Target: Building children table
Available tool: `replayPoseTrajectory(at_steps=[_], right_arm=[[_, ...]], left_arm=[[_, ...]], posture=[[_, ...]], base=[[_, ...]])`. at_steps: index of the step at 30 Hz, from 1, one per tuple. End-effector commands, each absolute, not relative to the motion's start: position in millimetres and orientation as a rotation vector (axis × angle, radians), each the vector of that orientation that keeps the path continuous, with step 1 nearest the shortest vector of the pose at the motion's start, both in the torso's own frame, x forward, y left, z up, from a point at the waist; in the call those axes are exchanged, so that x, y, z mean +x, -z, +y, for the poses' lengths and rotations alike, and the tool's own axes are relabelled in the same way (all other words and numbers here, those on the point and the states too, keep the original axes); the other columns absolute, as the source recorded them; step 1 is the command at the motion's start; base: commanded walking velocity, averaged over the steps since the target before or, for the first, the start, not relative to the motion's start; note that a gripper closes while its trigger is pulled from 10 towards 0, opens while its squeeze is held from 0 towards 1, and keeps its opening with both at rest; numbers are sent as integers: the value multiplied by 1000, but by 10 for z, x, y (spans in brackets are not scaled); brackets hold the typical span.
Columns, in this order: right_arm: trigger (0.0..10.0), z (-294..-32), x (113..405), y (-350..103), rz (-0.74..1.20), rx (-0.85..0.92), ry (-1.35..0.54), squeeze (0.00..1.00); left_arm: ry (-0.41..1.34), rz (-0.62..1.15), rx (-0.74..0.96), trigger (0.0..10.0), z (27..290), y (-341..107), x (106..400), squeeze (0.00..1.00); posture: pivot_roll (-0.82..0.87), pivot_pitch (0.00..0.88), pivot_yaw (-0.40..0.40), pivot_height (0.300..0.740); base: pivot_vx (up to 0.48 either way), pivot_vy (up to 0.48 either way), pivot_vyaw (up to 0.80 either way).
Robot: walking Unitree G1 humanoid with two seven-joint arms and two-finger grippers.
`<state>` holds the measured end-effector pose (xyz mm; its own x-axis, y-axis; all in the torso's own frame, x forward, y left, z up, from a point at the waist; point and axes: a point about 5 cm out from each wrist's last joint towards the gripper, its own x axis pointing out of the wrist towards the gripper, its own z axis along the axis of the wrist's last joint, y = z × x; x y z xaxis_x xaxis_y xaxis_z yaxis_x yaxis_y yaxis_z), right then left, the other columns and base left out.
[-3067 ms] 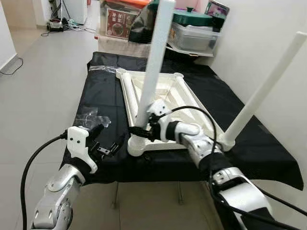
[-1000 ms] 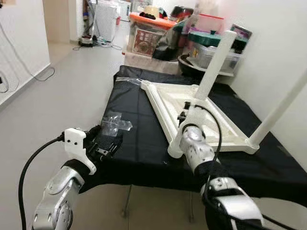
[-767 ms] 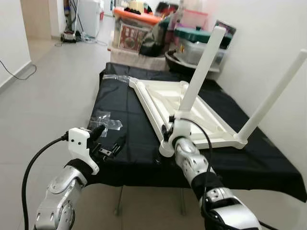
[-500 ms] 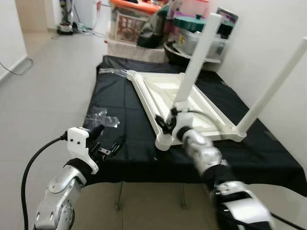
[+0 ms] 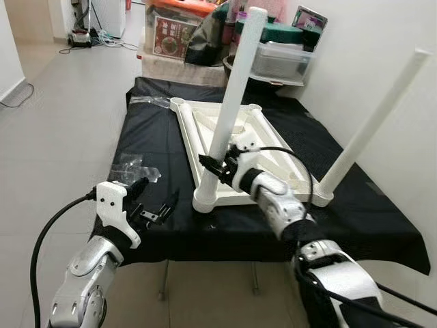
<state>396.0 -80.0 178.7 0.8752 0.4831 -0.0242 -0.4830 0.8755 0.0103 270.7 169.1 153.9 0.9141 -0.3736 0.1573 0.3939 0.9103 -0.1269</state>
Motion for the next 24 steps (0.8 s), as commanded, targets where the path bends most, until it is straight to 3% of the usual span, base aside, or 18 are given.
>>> replayPoseTrajectory(at_steps=[1,2,4,8,9,10,13,14,16,17,18,19,20,21,24], right_arm=[[0,-1160,4012,-1584,169,-88,-185,0],[0,-1372,3985,-1439,277,16,69,0],[0,-1624,3839,-1169,407,65,375,0],[0,-1475,3730,-1096,366,28,393,0],[6353,-1381,3729,-1111,349,31,333,0],[10000,-1273,3748,-1131,324,58,277,0],[10000,-1204,3778,-1239,205,0,190,0],[10000,-1212,3782,-1259,188,19,168,827],[10000,-1221,3783,-1268,182,41,159,827],[10000,-1212,3810,-1331,167,71,119,1000],[10000,-1203,3827,-1377,159,92,94,1000],[10000,-1170,3857,-1469,137,117,9,627],[10000,-1170,3857,-1469,137,117,9,627],[10000,-1153,3875,-1555,94,111,-89,0],[10000,-1159,3891,-1715,-13,57,-287,0]], left_arm=[[409,-136,-168,10000,1652,-1543,2691,0],[410,-137,-169,10000,1654,-1547,2690,0],[410,-140,-169,10000,1654,-1555,2689,0],[407,-140,-166,10000,1666,-1562,2685,0],[407,-139,-165,10000,1669,-1562,2684,0],[407,-139,-164,10000,1672,-1562,2685,0],[409,-139,-163,10000,1673,-1567,2691,0],[410,-139,-162,10000,1673,-1566,2695,0],[411,-139,-162,10000,1672,-1566,2697,0],[410,-139,-162,10000,1673,-1565,2698,0],[410,-139,-161,10000,1674,-1565,2698,0],[408,-140,-162,10000,1675,-1565,2700,0],[408,-140,-162,10000,1675,-1565,2700,0],[408,-140,-162,10000,1675,-1565,2702,0],[408,-141,-163,10000,1676,-1565,2707,0]], posture=[[197,0,-232,740],[190,0,-227,740],[185,0,-225,740],[179,0,-210,740],[179,0,-210,740],[174,0,-207,740],[172,0,-206,740],[175,0,-204,740],[175,0,-204,740],[175,0,-204,740],[175,0,-204,740],[172,0,-205,740],[172,0,-205,740],[172,0,-205,740],[170,0,-205,740]], base=[[0,0,0],[0,0,0],[0,0,0],[0,0,0],[0,0,0],[0,0,0],[0,0,0],[0,0,0],[0,0,0],[0,0,0],[0,0,0],[0,0,0],[0,0,0],[0,0,0],[0,0,0]])
